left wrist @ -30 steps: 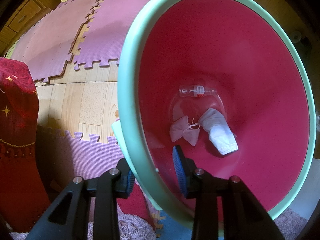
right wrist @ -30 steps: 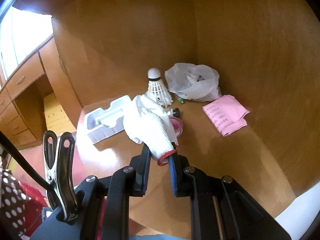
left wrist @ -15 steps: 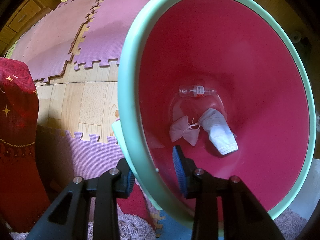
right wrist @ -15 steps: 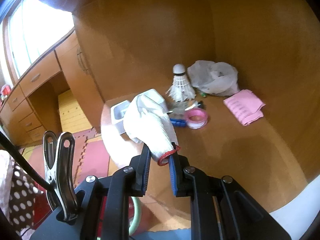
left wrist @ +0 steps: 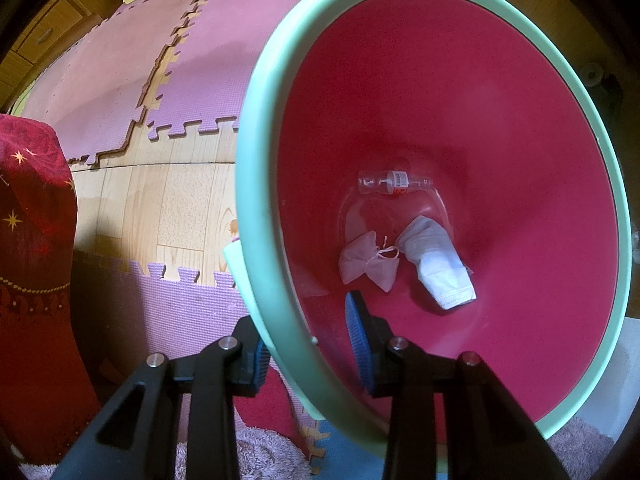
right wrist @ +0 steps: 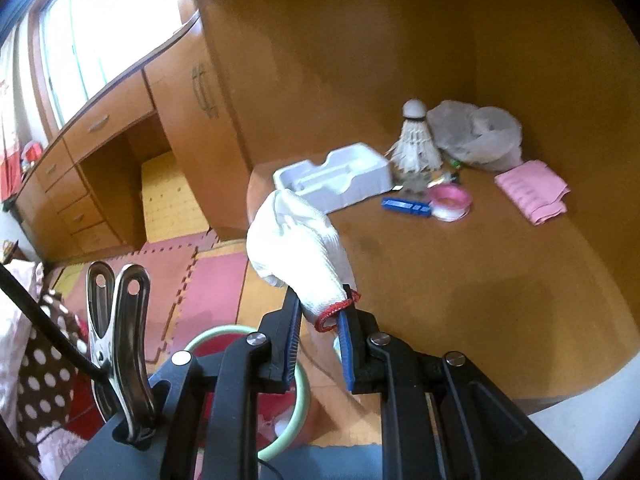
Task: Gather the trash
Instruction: 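Lift the white cloth with the right tool and carry it over the bucket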
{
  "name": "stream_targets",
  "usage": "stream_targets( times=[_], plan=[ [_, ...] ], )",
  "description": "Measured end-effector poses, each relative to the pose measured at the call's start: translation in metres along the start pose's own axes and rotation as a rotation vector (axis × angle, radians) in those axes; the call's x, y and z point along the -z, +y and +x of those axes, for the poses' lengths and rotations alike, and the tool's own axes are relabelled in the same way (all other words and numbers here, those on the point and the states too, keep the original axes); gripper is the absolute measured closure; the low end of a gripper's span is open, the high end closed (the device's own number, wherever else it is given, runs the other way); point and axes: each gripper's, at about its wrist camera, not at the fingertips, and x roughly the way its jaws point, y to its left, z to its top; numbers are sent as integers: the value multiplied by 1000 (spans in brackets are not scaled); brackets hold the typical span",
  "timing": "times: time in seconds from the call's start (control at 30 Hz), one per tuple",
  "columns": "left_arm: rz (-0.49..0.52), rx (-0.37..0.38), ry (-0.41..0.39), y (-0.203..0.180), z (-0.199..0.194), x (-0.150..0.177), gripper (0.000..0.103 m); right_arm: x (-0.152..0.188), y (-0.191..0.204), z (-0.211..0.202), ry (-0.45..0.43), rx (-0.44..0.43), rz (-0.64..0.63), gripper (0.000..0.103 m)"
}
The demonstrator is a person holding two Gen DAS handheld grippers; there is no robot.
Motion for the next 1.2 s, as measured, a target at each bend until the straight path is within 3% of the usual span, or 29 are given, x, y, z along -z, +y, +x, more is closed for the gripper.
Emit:
stream_targets(
  times=[0.63, 1.2],
  plan=[
    [0, 1, 0, 0, 0, 0, 67, 61, 61, 49, 166, -102, -148, 85],
    [0, 0, 0, 0, 0, 0, 67, 104, 81, 87, 301, -104, -244, 85]
  ],
)
